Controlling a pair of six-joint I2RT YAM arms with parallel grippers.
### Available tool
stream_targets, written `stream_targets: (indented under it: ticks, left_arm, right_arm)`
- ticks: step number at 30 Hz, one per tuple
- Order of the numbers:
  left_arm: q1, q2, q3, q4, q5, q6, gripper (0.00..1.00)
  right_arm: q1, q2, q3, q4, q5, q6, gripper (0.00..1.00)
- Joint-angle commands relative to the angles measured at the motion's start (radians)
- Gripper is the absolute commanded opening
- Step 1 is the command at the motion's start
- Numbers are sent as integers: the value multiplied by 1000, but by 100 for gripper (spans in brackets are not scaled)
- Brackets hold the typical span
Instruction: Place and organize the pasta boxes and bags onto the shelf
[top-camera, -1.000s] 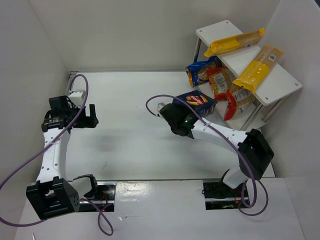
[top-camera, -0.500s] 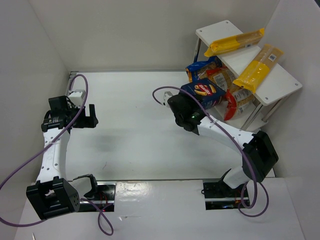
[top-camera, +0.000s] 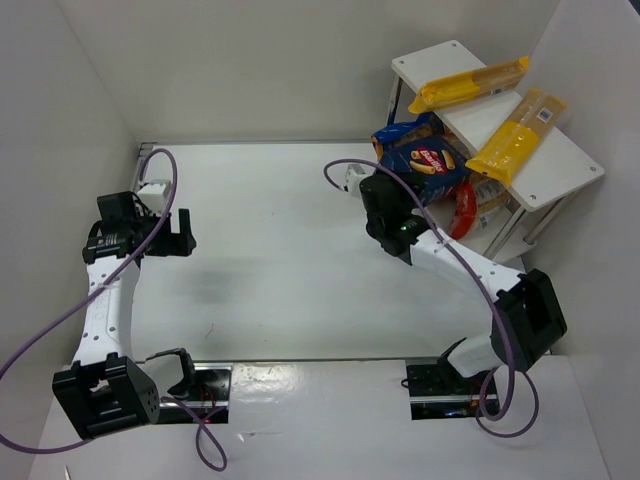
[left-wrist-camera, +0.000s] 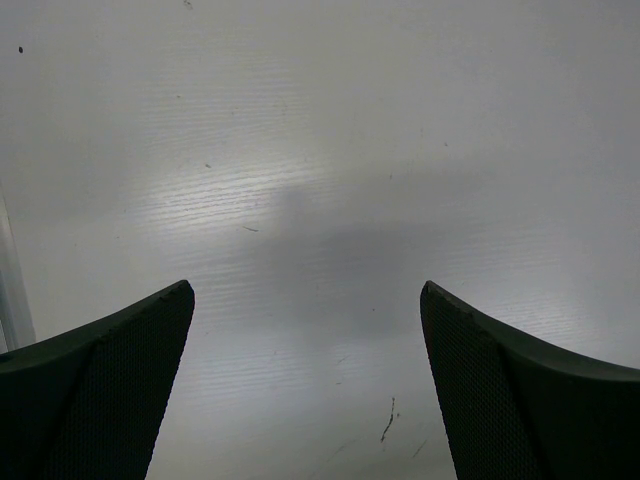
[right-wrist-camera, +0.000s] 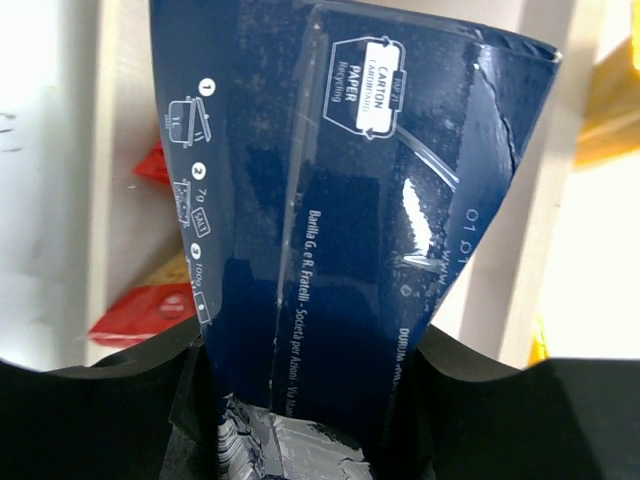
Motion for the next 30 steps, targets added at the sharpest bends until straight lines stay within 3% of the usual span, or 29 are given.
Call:
stream_targets:
  ticks: [1,12,30]
  left_arm:
    - [6,0,-7,11,21,15,99]
    - [15,-11,-7,11,21,15,99]
    - [15,-67,-7,11,30,15,99]
  right_arm:
    - [-15,-69,-18,278,92,-161,0]
    - [-151,-49,-78,409,3,-244,0]
    - [-216,33,-135,493,-15,-292,0]
